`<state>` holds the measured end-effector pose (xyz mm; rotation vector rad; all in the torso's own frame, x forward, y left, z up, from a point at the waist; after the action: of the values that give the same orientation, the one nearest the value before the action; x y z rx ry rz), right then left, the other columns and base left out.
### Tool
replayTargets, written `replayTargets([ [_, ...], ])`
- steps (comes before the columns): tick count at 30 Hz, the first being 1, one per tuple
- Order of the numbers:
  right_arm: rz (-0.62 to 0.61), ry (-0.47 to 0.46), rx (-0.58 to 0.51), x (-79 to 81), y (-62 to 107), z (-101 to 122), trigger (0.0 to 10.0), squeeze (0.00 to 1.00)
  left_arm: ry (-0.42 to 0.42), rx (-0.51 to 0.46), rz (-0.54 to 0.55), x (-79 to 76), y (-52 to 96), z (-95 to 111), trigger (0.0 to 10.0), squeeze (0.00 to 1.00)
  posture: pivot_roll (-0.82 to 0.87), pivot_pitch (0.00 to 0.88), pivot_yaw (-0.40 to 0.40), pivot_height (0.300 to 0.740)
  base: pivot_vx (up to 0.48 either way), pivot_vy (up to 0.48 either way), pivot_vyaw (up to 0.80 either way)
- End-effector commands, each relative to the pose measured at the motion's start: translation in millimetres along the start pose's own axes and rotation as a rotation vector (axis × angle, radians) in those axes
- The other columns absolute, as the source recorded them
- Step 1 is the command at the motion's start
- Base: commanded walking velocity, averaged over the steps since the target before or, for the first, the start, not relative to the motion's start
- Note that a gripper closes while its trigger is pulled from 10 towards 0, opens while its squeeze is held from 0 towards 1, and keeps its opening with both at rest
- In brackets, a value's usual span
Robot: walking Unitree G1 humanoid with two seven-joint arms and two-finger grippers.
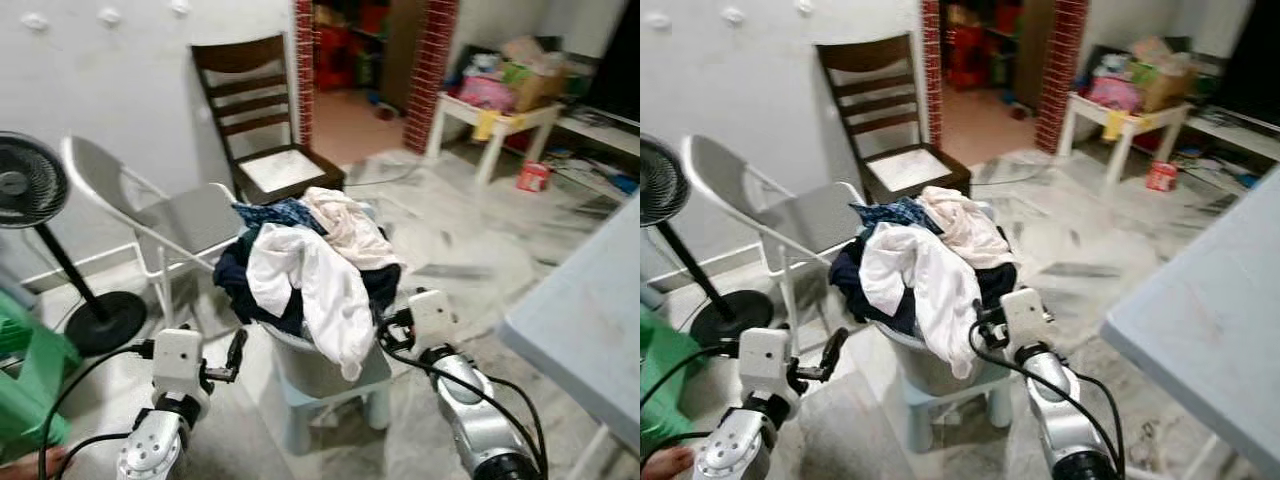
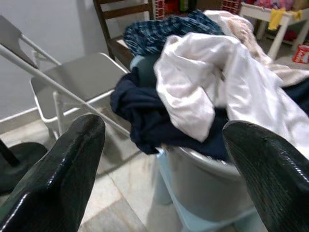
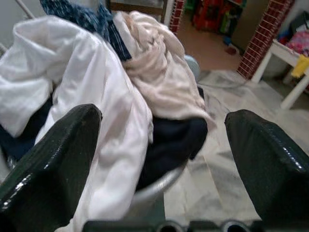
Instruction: Hang hanger
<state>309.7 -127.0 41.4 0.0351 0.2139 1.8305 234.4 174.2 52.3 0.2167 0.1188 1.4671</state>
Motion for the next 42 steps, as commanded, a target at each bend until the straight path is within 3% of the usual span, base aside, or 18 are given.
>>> replayTargets([
  [1, 0.016, -0.007, -0.020, 5.9, -3.8, 6, 10.0, 0.00, -0.012, -0.004, 0.022, 6.8, 0.1, 2, 10.0, 0.00, 0.07, 0.000, -0.020, 0.740, 0.345, 0.000, 0.00],
  [11, 0.035, -0.005, -0.007, 7.7, -3.3, 4, 10.0, 0.00, -0.005, 0.009, 0.036, 7.3, 0.4, -2, 10.0, 0.00, 0.07, 0.000, -0.027, 0.740, 0.033, 0.000, 0.00],
  [19, 0.107, -0.013, 0.007, 19.3, -3.7, 4, 10.0, 0.00, -0.001, 0.022, 0.030, 6.2, 2.0, -6, 10.0, 0.00, 0.07, 0.000, -0.034, 0.740, 0.000, 0.000, 0.00],
  [29, 0.169, -0.023, 0.053, 32.2, -2.8, -3, 10.0, 0.00, -0.007, 0.052, 0.017, 5.3, 14.2, -15, 10.0, 0.00, 0.10, 0.008, -0.050, 0.740, 0.000, 0.000, 0.00],
  [34, 0.202, -0.030, 0.098, 45.5, -7.8, -8, 10.0, 0.00, -0.024, 0.058, 0.001, 5.2, 21.6, -18, 10.0, 0.00, 0.12, 0.015, -0.056, 0.740, 0.000, 0.000, 0.00],
  [39, 0.274, -0.013, 0.172, 78.2, -15.6, -14, 10.0, 0.00, -0.038, 0.094, 0.004, 9.1, 40.0, -25, 10.0, 0.00, 0.18, 0.054, -0.073, 0.740, 0.000, 0.000, 0.00],
  [42, 0.288, -0.035, 0.183, 88.6, -19.2, -12, 10.0, 0.00, -0.039, 0.108, 0.023, 11.3, 47.8, -27, 10.0, 0.00, 0.20, 0.067, -0.082, 0.740, 0.000, 0.000, 0.00],
])
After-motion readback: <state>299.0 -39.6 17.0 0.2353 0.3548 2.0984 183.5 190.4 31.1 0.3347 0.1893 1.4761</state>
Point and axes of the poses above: a point about 5 cm out from each wrist's last joint towards the gripper, its own y axis pointing back from the gripper into the wrist, its own z axis along the axis of the wrist's last joint, x = y × z, the point moved 2 cm from there along -y, pointing out of the wrist towards the gripper, and after that the axes turned 2 degrees about -y, right-handed, at the moved point
